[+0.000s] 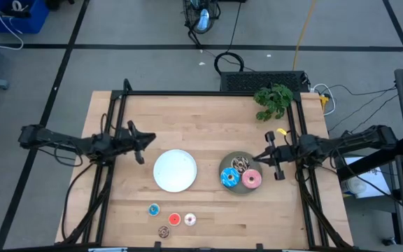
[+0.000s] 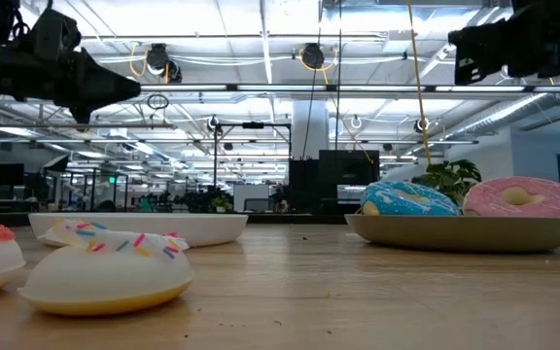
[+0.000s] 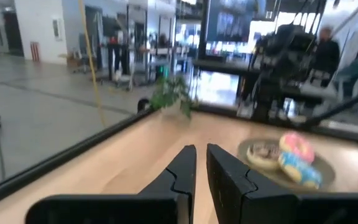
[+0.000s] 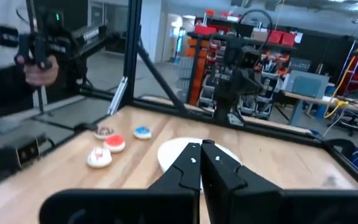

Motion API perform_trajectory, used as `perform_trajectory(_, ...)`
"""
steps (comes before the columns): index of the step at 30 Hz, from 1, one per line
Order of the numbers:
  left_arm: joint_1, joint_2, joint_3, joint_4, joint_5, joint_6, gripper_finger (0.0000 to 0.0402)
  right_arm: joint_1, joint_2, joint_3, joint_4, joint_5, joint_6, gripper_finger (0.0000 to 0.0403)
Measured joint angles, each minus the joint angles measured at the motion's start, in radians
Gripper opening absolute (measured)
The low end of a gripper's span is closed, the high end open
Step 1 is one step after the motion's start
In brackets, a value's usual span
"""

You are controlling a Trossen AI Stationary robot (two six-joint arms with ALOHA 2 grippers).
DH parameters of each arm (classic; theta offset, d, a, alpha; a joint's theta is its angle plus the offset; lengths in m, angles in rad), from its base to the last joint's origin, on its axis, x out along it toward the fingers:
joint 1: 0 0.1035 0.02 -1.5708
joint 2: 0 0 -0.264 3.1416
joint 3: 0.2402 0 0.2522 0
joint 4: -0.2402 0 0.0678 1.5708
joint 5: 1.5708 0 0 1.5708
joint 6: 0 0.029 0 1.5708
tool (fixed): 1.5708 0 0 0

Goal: Pick & Place donuts
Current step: Put the small blue donut on the white plate

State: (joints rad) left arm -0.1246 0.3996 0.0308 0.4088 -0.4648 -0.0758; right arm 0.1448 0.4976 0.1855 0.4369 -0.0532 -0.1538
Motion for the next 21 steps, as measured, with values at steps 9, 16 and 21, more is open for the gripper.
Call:
perform_trajectory(9, -0.045, 0.154, 0.262, -0.371, -0.044, -0.079, 0.0042, 0.000, -0.001, -0.024, 0.045, 0.015, -0.077, 0.0000)
perform_trajectory(16, -0.195, 0.441, 0.622, -0.774, -0.117, -0.234, 0.0042, 0.000, -0.019, -0.024, 0.038, 0.026, -0.090, 0.0000)
perform_trajectory(21, -0.323, 0.668, 0.845, -1.034, -0.115, -0.432, 0.0042, 0.000, -0.027, -0.024, 0.023, 0.026, -0.032, 0.0000)
